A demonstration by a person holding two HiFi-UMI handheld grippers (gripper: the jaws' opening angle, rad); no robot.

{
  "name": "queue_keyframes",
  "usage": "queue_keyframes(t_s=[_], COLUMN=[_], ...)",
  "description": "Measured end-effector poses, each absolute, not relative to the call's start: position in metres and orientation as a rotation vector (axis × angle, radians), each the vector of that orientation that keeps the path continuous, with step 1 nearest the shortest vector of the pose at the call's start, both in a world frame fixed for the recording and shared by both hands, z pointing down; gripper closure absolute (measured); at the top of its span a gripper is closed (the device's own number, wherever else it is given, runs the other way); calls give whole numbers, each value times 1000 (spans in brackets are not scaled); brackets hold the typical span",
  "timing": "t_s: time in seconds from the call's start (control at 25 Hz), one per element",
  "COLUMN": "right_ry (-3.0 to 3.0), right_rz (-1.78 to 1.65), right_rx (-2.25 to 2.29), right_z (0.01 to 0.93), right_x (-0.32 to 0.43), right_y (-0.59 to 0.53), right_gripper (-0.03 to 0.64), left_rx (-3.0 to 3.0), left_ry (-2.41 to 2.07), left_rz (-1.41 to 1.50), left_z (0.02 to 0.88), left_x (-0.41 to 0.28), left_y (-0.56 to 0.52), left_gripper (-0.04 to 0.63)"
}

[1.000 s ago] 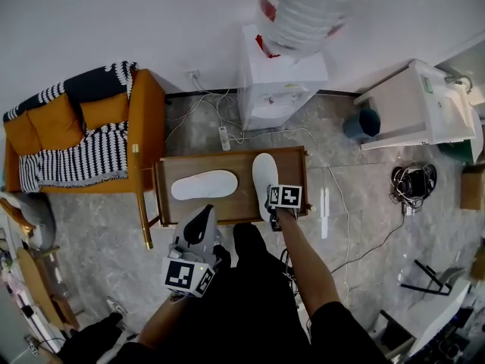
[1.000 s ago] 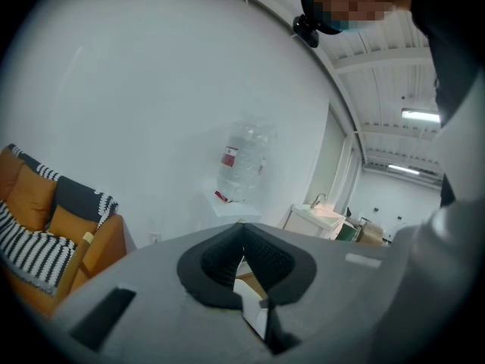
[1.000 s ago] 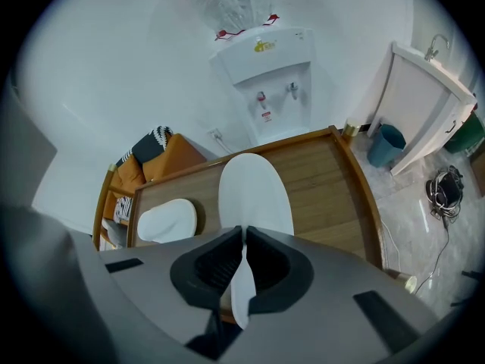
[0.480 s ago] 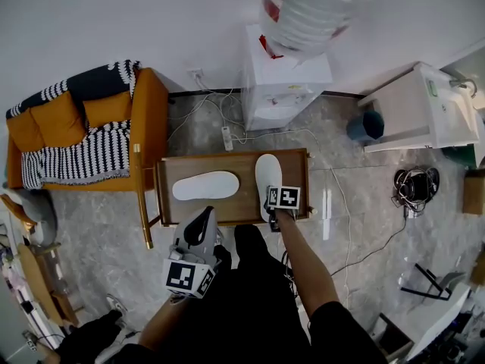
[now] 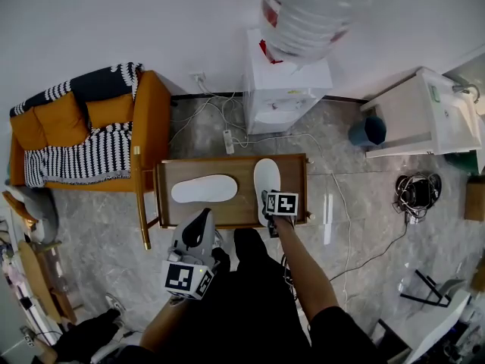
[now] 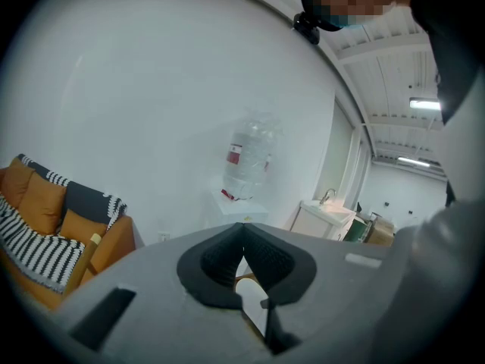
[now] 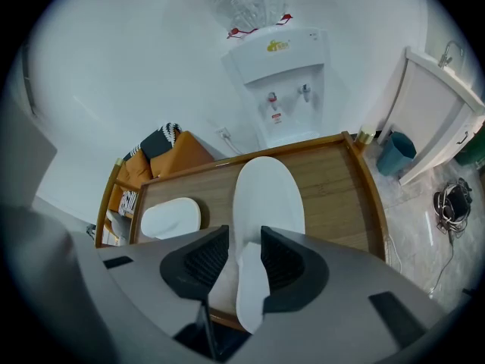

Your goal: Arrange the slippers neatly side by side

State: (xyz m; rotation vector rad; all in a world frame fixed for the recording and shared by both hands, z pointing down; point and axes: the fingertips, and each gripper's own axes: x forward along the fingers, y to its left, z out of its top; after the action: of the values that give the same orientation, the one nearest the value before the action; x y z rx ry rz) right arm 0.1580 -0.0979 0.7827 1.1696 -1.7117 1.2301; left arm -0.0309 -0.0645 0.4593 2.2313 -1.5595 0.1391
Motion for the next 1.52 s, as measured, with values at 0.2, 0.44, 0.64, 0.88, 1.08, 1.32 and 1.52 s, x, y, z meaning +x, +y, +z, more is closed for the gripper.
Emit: queue_keyframes(t_s=[0.2, 0.44, 0.64, 0.88, 1.08, 1.32, 1.52], right_ry=[-1802, -1971, -2101, -2179, -2166, -2127, -2092], right_rz=[1134, 997, 893, 842, 843, 841, 859], right_rx=[1187, 1183, 1174, 1188, 1254, 1355, 1433], right_z=[751, 695, 652, 618, 608, 604, 607], right_x=[159, 146, 123, 93, 70, 33, 1], right_y=[-103, -113, -116, -107, -95, -86, -76], right_gripper=[497, 574, 595, 600, 601, 601, 601], left_rx=[2221, 2209, 2198, 2222, 2260, 2333, 2373], left_ry=[-1594, -1662, -1728, -1742, -1687, -1589, -1504], left_rz=[138, 151, 142, 135, 134, 122, 112], left_z=[457, 449, 438, 433, 433, 433, 437], left_x=[-26, -25, -37, -59, -82, -116, -145], left_y=[-67, -67, -64, -71, -75, -80, -81], left_gripper=[584, 583, 583, 584, 584, 584, 584])
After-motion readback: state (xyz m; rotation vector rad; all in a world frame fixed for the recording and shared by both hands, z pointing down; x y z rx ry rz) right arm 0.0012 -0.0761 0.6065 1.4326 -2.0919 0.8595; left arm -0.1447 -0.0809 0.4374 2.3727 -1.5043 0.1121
